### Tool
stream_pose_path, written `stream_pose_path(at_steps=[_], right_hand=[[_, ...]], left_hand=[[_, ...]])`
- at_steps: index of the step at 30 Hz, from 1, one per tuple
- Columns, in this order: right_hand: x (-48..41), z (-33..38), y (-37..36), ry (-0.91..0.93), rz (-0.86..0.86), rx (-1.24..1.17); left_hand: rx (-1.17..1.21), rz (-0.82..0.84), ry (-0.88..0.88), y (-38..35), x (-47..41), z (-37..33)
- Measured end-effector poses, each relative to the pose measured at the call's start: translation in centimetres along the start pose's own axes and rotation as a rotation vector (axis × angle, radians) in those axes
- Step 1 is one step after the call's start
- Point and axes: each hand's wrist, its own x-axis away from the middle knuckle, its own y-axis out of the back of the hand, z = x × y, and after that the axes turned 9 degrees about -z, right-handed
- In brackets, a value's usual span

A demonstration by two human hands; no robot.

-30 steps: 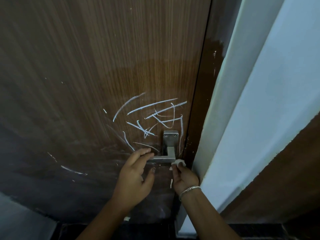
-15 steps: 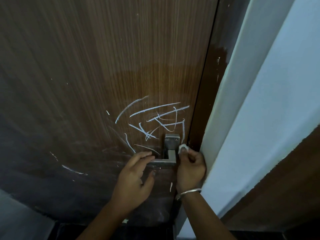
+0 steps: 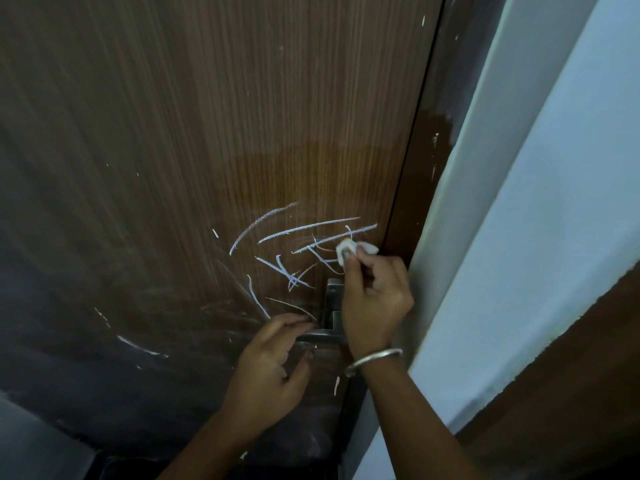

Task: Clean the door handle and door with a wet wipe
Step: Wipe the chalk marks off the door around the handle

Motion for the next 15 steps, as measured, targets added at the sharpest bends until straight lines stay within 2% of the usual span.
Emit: stream_pose_path(at_steps=[4,7,12,13,15], right_hand=[[-1.4,1.7,-1.3,0.177,-0.013,0.0],[-1.9,1.5,-0.2,0.201,-0.016,-0.009],[-3.3,0.5,1.1,0.384,-0.068,0.116],[-3.4,0.3,1.0,0.393,-0.057,0.144],[-3.0,0.6,0.5,0.281,-0.009,0.145]], left_hand=[[0.007,-0.014,-0.009,0.7,-0.3,0.0],[0.009,-0.064,0.031,1.8,0.0,0.6],[-0.008,-0.116,0.081,2.5,0.2,1.3],[-0.007,-0.114,0.078,2.6,0.1,1.2],[-0.001,-0.121,0.074,2.6,0.0,1.2]])
